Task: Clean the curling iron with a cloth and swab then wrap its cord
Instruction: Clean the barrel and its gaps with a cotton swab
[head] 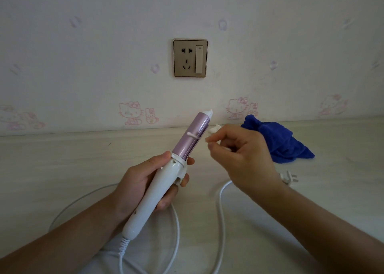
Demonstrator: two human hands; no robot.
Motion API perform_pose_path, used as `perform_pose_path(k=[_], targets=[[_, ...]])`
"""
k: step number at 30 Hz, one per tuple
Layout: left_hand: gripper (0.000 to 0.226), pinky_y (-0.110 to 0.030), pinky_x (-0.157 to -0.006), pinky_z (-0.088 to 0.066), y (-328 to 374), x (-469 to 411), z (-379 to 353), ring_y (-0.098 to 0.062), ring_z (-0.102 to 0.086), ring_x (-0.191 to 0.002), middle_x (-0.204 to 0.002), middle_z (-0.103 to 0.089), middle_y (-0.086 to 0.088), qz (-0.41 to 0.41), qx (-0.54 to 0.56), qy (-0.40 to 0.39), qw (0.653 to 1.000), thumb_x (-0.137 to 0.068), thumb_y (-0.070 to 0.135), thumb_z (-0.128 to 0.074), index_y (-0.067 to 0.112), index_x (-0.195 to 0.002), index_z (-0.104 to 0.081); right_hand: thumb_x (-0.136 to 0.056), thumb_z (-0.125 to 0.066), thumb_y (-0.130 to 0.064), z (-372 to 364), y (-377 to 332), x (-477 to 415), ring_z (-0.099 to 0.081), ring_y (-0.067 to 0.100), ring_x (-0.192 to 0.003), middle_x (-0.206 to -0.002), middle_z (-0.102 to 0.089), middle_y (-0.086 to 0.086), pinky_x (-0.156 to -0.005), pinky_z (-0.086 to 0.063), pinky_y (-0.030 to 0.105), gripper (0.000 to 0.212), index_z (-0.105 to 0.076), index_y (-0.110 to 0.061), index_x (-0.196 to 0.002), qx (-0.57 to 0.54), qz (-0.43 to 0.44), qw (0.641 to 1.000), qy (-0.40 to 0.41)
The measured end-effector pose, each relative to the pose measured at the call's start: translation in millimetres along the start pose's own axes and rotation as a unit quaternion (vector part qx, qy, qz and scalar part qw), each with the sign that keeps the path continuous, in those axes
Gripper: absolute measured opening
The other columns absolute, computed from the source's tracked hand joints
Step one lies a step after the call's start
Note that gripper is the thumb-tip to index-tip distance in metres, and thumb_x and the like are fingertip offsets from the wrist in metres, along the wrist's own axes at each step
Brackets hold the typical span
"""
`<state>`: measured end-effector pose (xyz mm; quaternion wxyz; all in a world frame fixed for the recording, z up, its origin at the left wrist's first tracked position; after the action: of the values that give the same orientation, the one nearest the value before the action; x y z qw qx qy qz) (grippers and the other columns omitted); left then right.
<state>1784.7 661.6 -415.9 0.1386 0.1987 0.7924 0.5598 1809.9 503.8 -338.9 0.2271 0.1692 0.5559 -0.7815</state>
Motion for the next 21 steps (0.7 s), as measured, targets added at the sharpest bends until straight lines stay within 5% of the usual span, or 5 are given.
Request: perform_pose_path(k=[4, 9, 13, 18, 21], targets=[[0.052, -0.029, -0.042, -0.023, -0.4, 0.5, -0.9, -0.014, -0.041, -0.036, -0.084, -0.056, -0.019, 0.003, -0.001, -0.008, 1.0, -0.094, 0.044, -0.043, 0.007, -0.118, -0.071, -0.092, -0.071, -0.006, 12.4, 4.0, -5.1, -0.044, 0.013, -0.046, -0.055, -0.055, 0.012, -0.047, -0.042, 0.022, 0.019, -0.074, -0.022, -0.082, 0.0, -0.014, 0.999, 0.03], [0.041, -0.021, -0.037, -0.033, 1.9, -0.1, 1.2, -0.014, -0.041, -0.036, -0.087, -0.056, -0.018, -0.009, -0.002, -0.004, 1.0, -0.089, 0.046, -0.056, 0.013, -0.108, -0.072, -0.092, -0.069, -0.014, -25.2, -10.0, 13.0, -0.047, 0.006, -0.046, -0.057, -0.058, 0.003, -0.049, -0.044, 0.018, 0.015, -0.073, -0.027, -0.086, 0.007, 0.018, 0.997, -0.07], [0.044, -0.019, -0.037, -0.035, -0.6, -0.5, 2.2, -0.014, -0.042, -0.036, -0.081, -0.053, -0.012, -0.007, -0.013, 0.001, 1.0, -0.085, 0.048, -0.061, 0.012, -0.11, -0.066, -0.09, -0.07, -0.009, -1.1, -3.3, 1.5, -0.04, 0.007, -0.044, -0.05, -0.05, 0.003, -0.048, -0.04, 0.023, 0.017, -0.073, -0.023, -0.081, -0.011, 0.005, 1.0, -0.001], [0.047, -0.019, -0.036, -0.037, 1.8, -0.6, 5.5, -0.014, -0.042, -0.037, -0.084, -0.057, -0.013, -0.018, -0.059, 0.022, 0.998, -0.083, 0.051, -0.062, 0.012, -0.109, -0.066, -0.091, -0.069, -0.011, -27.6, -19.6, 15.4, -0.046, 0.015, -0.045, -0.056, -0.057, -0.001, -0.047, -0.043, 0.023, 0.027, -0.069, -0.036, -0.082, 0.054, 0.053, 0.995, -0.063], [0.05, -0.02, -0.038, -0.035, 2.6, -0.8, 5.1, -0.014, -0.043, -0.037, -0.087, -0.062, -0.012, -0.028, -0.072, 0.022, 0.997, -0.083, 0.048, -0.063, 0.006, -0.11, -0.063, -0.09, -0.071, -0.006, -3.7, -4.1, 1.2, -0.04, 0.011, -0.044, -0.054, -0.054, 0.01, -0.047, -0.04, 0.024, 0.023, -0.072, -0.026, -0.079, 0.028, 0.013, 0.999, -0.01]])
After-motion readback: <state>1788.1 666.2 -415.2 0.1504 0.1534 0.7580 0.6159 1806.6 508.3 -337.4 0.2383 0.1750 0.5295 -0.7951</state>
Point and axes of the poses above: each hand's wrist, its own x-axis away from the middle knuckle, its own z-axis out of the back of the hand, y = z × x, the point moved 10 cm from there along -x, towards the middle knuckle
